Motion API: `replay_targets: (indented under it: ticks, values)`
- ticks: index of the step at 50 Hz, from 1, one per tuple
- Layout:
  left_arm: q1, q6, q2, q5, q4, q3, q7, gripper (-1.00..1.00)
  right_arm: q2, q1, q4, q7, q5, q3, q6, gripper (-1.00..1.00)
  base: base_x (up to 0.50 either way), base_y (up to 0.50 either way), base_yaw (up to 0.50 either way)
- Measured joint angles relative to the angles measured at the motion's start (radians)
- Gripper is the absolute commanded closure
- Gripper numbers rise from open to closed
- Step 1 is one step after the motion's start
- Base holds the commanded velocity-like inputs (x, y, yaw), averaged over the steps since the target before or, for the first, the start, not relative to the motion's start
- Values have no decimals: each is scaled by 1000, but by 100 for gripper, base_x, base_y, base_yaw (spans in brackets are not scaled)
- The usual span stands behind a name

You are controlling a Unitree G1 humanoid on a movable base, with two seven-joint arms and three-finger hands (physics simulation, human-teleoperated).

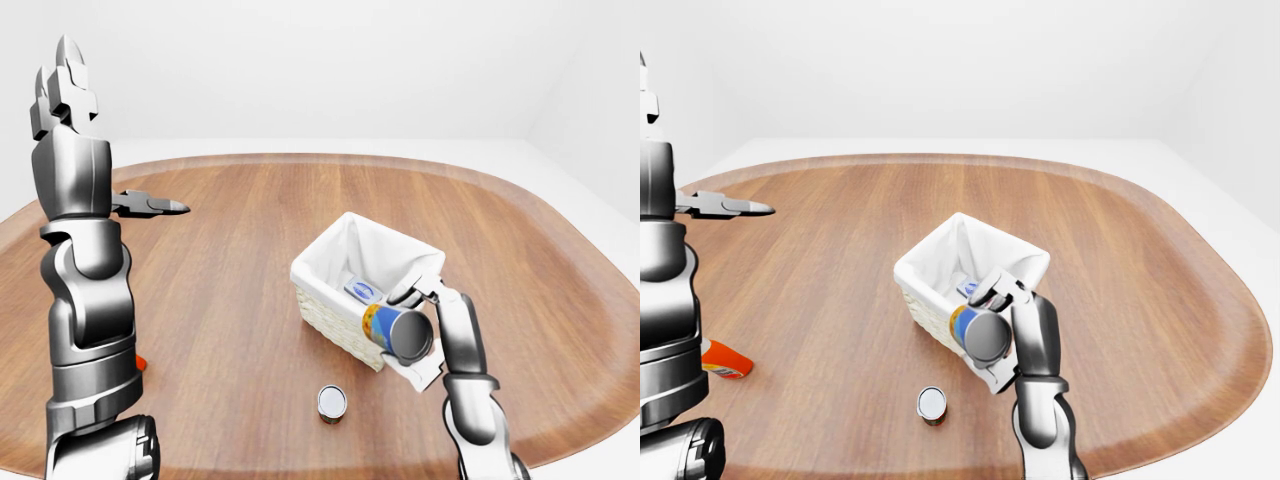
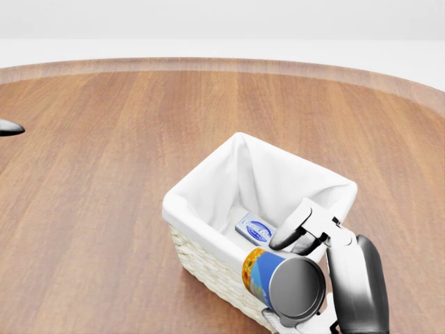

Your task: Pick up the alphabet soup and the cream cheese box, and put them in the basket.

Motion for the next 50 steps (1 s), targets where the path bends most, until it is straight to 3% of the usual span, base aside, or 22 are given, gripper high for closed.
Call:
replay_targets:
  ticks: [8, 33, 50]
  values:
    - [1, 0, 0, -1, -2, 1, 1, -100, 16, -78, 23, 30, 7, -30, 43, 100, 0, 0, 0]
    - [-2, 0, 1, -4, -4, 1, -1, -100, 40, -422, 269, 60, 25, -103, 43, 100, 0, 0, 0]
    - [-2, 0, 0, -3, 5, -1, 2, -100, 13, -664, 589, 20, 58, -152, 43, 100, 0, 0, 0]
